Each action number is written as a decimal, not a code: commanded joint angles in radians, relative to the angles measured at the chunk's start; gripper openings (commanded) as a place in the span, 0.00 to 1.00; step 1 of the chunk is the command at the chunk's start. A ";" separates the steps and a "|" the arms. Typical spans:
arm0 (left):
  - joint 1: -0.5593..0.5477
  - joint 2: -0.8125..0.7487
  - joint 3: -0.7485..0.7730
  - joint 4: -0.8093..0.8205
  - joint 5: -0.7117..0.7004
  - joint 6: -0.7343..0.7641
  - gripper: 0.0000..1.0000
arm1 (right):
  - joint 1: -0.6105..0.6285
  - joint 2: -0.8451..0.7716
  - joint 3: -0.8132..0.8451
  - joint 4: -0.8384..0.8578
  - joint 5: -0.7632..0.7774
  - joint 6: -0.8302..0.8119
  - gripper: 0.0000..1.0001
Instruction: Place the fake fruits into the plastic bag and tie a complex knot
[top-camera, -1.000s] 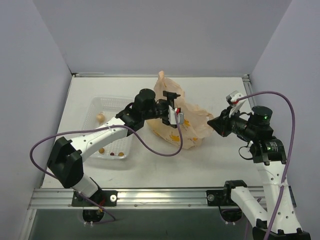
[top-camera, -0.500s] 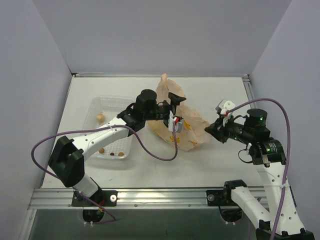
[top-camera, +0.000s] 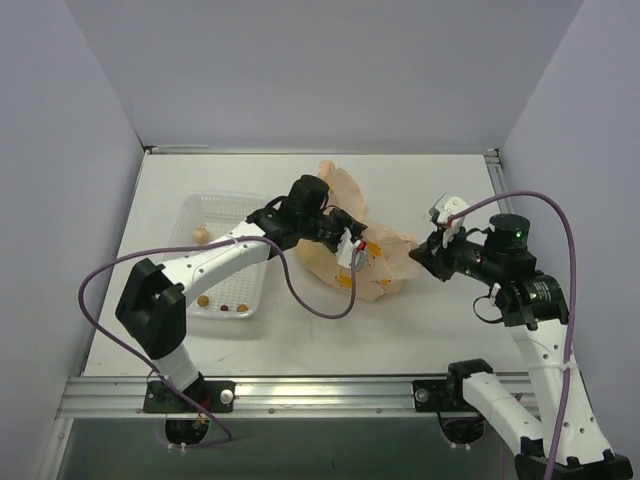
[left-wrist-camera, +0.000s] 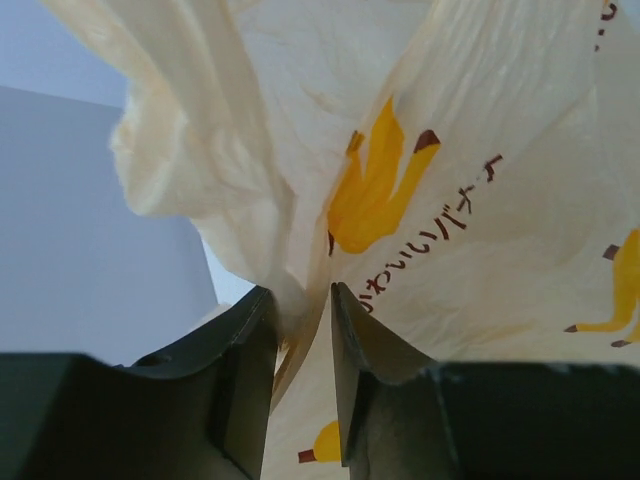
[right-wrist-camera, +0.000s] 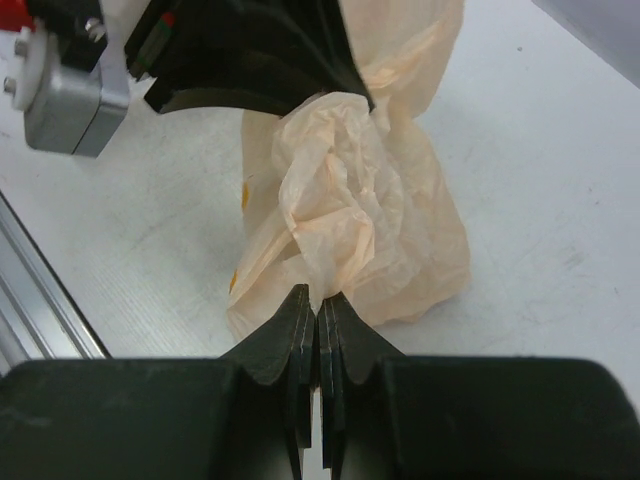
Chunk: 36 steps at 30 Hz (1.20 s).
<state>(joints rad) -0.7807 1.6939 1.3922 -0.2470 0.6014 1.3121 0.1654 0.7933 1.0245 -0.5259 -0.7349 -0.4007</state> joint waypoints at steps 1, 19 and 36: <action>0.024 -0.014 0.010 -0.100 0.020 -0.022 0.36 | 0.003 0.023 0.008 0.185 0.087 0.201 0.00; 0.219 0.119 0.272 -0.088 0.159 -0.695 0.00 | -0.099 0.196 0.118 0.497 0.019 0.697 0.94; 0.221 0.084 0.241 -0.121 0.360 -0.625 0.00 | -0.187 0.254 -0.057 0.421 -0.308 -0.138 0.72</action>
<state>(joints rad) -0.5476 1.8126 1.6012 -0.3645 0.9108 0.6769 -0.0254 0.9672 0.9508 -0.2146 -0.9760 -0.5121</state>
